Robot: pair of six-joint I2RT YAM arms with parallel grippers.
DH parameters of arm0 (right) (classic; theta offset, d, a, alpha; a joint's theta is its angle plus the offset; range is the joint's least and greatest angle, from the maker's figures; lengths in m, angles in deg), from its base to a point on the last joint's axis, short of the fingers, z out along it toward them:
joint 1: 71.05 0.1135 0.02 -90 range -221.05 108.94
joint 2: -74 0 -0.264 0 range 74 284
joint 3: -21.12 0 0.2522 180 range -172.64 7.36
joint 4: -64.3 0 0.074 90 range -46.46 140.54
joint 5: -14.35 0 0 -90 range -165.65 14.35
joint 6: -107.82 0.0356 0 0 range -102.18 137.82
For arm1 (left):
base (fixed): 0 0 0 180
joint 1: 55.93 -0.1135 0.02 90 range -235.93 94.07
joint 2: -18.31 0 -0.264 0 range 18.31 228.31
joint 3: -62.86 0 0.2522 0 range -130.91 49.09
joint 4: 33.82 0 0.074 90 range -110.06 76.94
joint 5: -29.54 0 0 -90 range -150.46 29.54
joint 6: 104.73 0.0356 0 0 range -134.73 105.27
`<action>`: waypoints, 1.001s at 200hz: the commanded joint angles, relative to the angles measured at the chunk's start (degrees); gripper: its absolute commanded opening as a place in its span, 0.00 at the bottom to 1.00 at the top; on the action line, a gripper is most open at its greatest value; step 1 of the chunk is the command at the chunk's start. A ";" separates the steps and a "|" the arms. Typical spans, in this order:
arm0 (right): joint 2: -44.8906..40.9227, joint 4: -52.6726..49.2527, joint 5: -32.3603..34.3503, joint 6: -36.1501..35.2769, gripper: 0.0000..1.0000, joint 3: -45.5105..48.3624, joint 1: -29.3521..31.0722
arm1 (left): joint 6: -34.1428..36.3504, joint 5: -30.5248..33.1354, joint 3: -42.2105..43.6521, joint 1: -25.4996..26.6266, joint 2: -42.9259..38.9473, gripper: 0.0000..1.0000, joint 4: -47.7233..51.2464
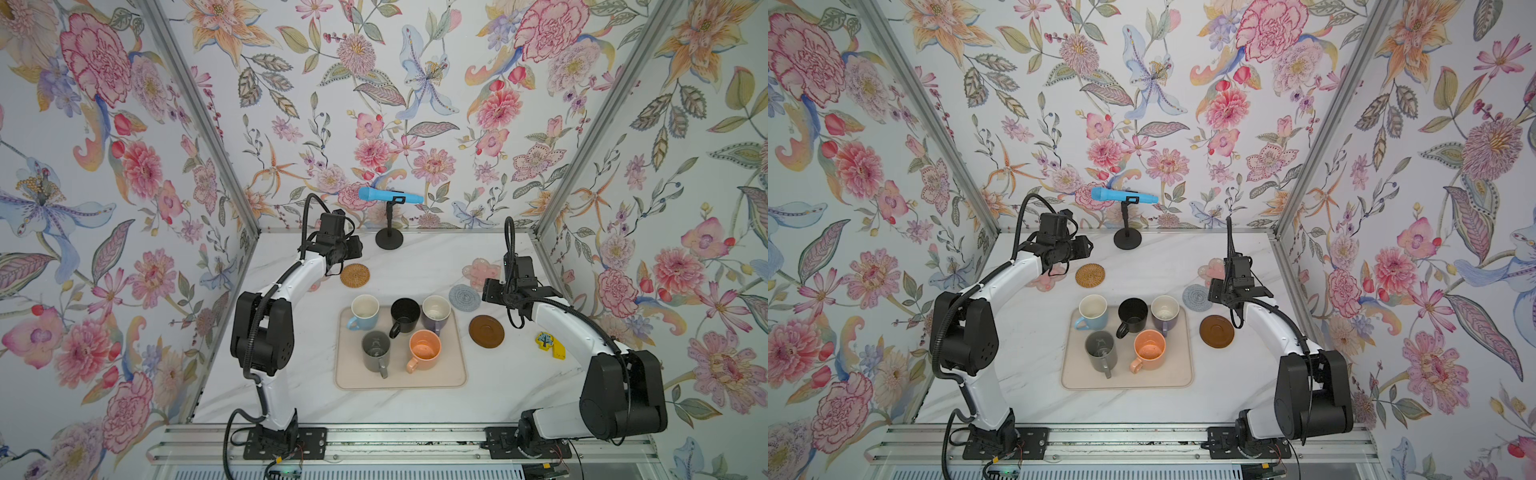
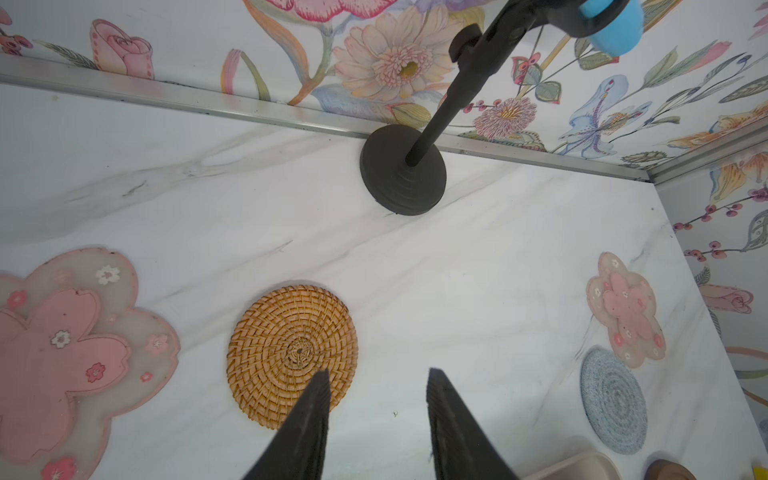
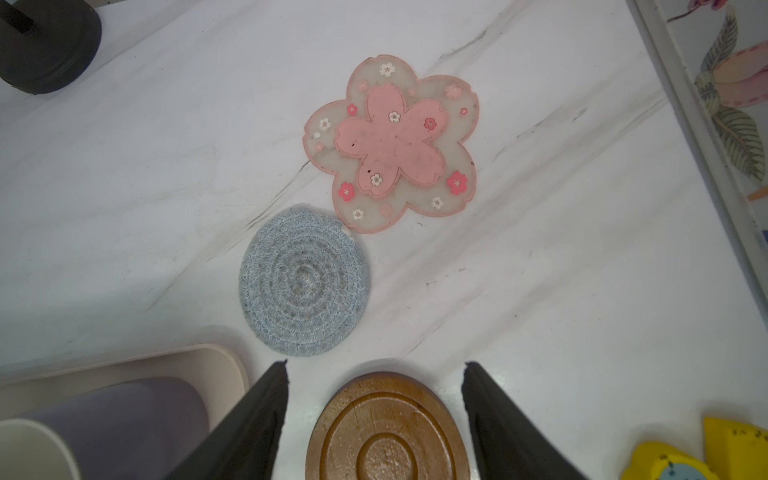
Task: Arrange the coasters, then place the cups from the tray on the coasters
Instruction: 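Lower the right gripper over the grey knit coaster while the left gripper holds still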
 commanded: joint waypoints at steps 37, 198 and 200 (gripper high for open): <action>1.61 2.40 -1.03 0.63 0.54 0.44 0.63 | 1.29 5.03 9.21 0.60 -9.52 0.39 4.50; 20.36 7.36 -4.48 1.94 0.35 -6.26 1.77 | 3.69 12.75 15.02 0.30 -15.20 0.34 8.74; 20.61 7.32 -4.48 2.00 0.35 -6.42 1.77 | 3.71 12.75 14.92 0.28 -15.13 0.34 8.74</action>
